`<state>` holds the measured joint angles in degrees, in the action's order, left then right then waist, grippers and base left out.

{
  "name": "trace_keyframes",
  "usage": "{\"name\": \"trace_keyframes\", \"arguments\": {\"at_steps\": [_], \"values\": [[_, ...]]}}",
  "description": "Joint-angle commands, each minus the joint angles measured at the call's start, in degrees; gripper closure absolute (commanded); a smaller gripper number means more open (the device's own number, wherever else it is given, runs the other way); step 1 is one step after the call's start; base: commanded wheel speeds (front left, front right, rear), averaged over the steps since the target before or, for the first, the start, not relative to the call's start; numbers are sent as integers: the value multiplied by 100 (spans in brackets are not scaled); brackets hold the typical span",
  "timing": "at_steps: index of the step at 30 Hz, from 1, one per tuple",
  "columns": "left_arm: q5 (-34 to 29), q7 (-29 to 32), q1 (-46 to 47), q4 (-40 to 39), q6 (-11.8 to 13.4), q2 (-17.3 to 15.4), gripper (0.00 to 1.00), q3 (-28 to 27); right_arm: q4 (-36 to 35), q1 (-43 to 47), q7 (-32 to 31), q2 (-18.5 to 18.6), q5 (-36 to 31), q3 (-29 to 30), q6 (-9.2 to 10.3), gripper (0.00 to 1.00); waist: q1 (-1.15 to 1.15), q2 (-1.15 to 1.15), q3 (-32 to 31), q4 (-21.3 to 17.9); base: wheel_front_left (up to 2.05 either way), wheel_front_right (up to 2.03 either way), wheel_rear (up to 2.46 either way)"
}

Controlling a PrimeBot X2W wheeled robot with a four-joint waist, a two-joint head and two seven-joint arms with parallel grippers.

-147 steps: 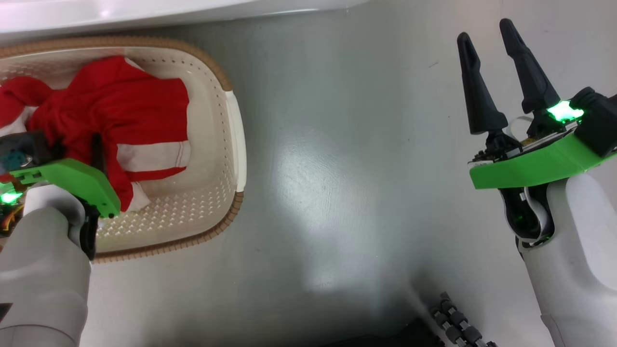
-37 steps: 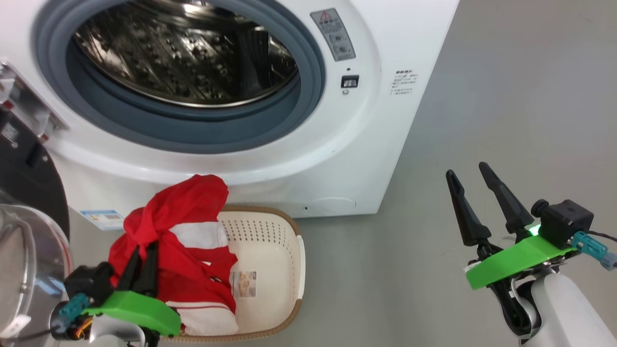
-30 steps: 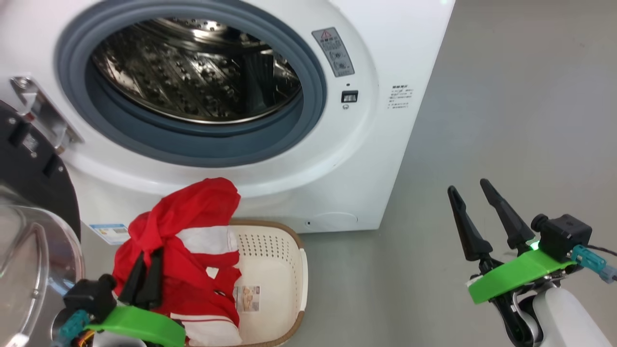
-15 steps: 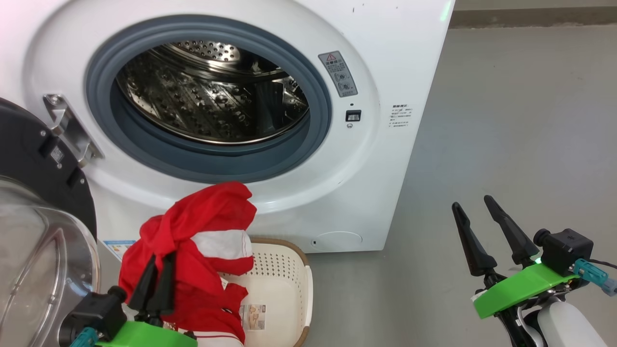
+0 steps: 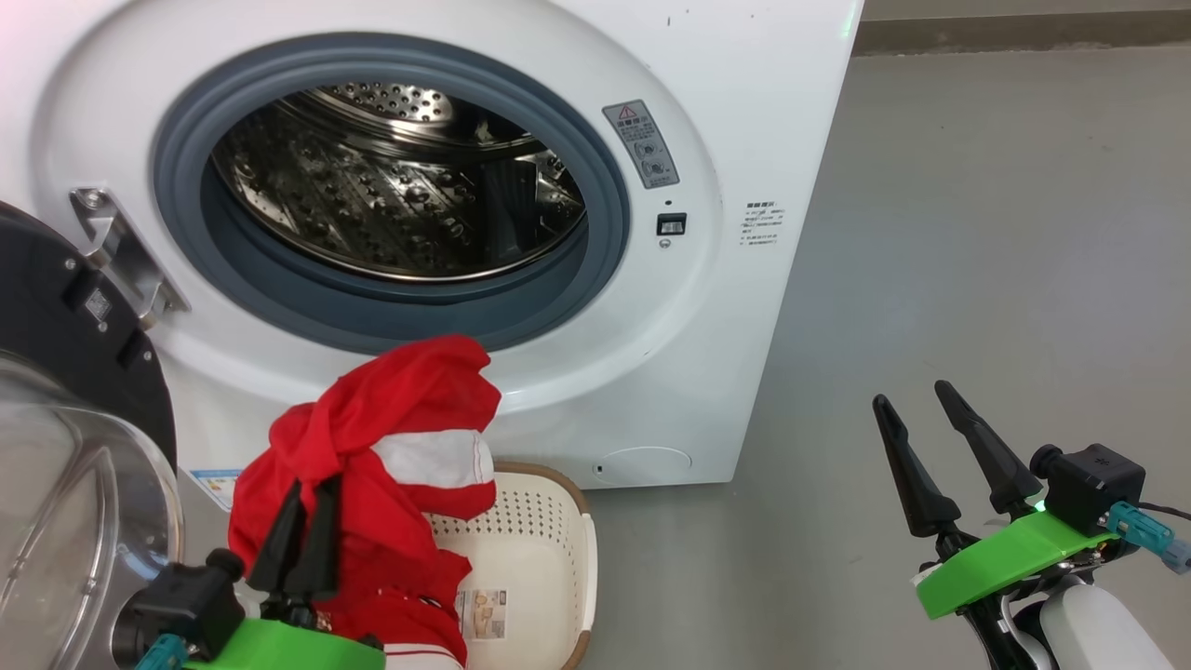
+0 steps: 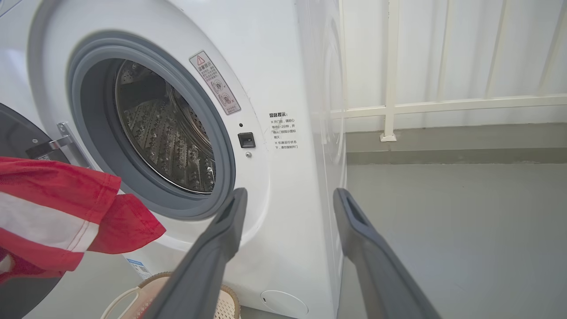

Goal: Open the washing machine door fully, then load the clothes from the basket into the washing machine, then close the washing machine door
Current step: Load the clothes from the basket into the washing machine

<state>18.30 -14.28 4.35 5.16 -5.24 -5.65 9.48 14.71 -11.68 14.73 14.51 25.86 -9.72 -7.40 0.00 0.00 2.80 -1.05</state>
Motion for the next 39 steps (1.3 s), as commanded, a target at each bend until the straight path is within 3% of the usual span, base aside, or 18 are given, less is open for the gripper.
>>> {"name": "trace_keyframes", "arguments": {"at_steps": [1,10,19,27,39], "values": [[-10,-35,85,-195,39,-86,100,-164,-146,-16,27,76,36,-113,-9,0,0,0,19,-16,0,0,0],[-69,54,306,-244,67,-127,100,-62,-193,-74,27,85,41,-86,-9,0,0,0,130,-29,0,0,0],[-278,169,1464,1,157,-170,100,-15,-256,-276,27,48,45,-171,-9,0,0,0,504,-118,0,0,0],[-316,63,2742,877,189,-241,100,-184,-342,-525,27,-7,70,-222,-9,0,0,0,1150,-379,0,0,0],[-399,-68,4659,2618,9,-384,100,-325,-570,-1070,27,-114,92,-285,-9,0,0,0,2351,-829,0,0,0]]}}
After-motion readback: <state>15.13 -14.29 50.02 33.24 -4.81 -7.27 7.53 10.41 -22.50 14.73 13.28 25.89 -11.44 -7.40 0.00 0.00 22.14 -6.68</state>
